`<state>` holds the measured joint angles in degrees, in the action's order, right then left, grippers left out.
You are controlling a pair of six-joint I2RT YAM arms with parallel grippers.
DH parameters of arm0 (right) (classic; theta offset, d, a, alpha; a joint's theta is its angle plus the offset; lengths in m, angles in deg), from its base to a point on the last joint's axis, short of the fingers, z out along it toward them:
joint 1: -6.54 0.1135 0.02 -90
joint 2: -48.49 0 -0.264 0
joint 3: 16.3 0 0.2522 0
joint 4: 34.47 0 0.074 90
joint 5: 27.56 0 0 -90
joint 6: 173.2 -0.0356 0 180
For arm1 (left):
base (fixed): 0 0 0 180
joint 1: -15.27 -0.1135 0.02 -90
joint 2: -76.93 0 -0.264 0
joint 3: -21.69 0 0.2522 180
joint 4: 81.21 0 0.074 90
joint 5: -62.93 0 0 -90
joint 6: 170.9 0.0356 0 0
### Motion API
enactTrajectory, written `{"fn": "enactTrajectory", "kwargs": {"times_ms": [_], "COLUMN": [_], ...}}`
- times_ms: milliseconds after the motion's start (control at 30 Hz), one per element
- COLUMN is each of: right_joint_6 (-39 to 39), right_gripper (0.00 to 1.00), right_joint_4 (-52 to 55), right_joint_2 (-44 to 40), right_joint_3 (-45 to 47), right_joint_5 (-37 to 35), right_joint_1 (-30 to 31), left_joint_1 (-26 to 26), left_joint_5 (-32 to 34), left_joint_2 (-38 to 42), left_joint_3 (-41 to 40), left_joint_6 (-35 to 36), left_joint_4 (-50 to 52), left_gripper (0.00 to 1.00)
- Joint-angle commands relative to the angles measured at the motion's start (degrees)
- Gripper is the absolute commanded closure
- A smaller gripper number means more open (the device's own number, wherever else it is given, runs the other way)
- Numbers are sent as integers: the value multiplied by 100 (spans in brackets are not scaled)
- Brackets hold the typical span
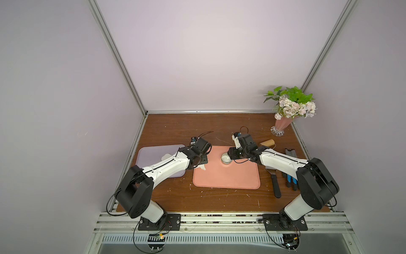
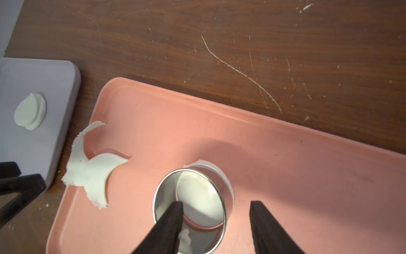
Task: Roll out the dumpling wrappers from the dough
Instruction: Remove the dumpling wrapper from the work surface.
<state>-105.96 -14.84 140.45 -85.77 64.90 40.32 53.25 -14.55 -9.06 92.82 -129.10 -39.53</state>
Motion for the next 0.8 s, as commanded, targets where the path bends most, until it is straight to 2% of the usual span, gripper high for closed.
{"fn": "enactTrajectory", "kwargs": {"times_ms": [0, 200, 433, 500, 567, 767], "right_joint_6": [122, 181, 158, 149, 149, 183], "right_gripper": [45, 48, 59, 59, 65, 74], "right_joint_4": [0, 72, 7, 5, 10, 59], "right_joint_2": [-166, 102, 375, 414, 430, 534], "right_joint_3": [-195, -213, -169, -158, -162, -204], "right_joint_5": [90, -17, 35, 5, -11, -11], "right_joint_1": [41, 40, 40, 37, 40, 40], "left_joint_1": [-62, -23, 216, 259, 297, 321], "left_joint_5": [-92, -376, -499, -521, -531, -568], "left_joint_2": [183, 189, 26, -45, -124, -198], "left_joint_3": [100, 247, 339, 382, 429, 447], "left_joint_6": [17, 22, -72, -82, -78, -84], "left_joint_4": [100, 3, -150, -182, -199, -286], "left_gripper": [41, 42, 42, 42, 42, 43]}}
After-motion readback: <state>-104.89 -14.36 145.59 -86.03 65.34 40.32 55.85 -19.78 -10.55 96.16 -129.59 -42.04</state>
